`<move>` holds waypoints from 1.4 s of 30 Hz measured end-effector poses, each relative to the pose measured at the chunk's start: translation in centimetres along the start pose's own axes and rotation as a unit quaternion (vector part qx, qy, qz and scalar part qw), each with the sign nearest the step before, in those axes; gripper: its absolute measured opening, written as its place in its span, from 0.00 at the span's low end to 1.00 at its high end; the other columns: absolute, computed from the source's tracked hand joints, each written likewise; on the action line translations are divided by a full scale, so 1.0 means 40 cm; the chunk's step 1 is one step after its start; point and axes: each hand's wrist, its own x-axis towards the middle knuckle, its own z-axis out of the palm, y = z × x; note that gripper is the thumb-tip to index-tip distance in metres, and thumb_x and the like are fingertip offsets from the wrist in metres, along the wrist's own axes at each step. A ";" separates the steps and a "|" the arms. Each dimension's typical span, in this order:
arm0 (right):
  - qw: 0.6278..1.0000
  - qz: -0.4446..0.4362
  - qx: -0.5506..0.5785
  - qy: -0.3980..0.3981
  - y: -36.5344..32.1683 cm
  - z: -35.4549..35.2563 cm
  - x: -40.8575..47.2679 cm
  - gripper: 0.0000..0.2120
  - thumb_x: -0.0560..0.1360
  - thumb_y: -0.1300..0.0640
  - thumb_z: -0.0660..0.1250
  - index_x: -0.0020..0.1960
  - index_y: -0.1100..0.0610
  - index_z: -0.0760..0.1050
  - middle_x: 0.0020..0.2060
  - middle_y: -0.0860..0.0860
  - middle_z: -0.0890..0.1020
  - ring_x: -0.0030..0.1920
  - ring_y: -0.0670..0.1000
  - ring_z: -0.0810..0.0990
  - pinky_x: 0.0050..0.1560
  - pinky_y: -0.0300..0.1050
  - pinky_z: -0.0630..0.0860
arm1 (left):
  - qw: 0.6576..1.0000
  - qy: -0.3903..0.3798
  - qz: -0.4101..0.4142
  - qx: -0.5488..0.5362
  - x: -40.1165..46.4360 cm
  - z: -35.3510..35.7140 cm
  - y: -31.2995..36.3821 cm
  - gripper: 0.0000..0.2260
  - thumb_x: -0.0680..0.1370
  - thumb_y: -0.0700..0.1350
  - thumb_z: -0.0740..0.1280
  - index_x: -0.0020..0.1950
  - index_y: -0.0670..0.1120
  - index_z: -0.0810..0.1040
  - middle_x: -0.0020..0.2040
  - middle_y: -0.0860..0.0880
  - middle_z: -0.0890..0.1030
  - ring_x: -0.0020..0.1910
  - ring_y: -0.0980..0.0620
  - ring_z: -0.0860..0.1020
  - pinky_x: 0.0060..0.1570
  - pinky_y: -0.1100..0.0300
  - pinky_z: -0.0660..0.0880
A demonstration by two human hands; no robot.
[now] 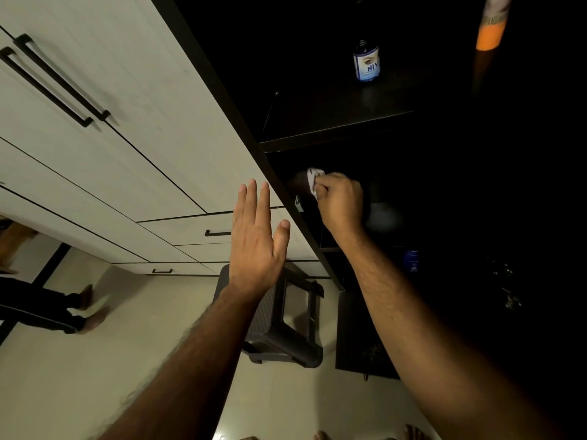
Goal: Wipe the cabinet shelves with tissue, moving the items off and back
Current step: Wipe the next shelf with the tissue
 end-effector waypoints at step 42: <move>0.993 0.021 0.118 -0.015 -0.047 -0.028 -0.041 0.08 0.75 0.68 0.66 0.50 0.62 0.83 0.44 0.53 0.85 0.45 0.50 0.84 0.45 0.42 0.81 | 1.000 -0.018 -0.001 -0.005 -0.029 -0.009 0.023 0.30 0.81 0.56 0.50 0.80 0.46 0.48 0.80 0.46 0.48 0.79 0.52 0.42 0.77 0.52 0.46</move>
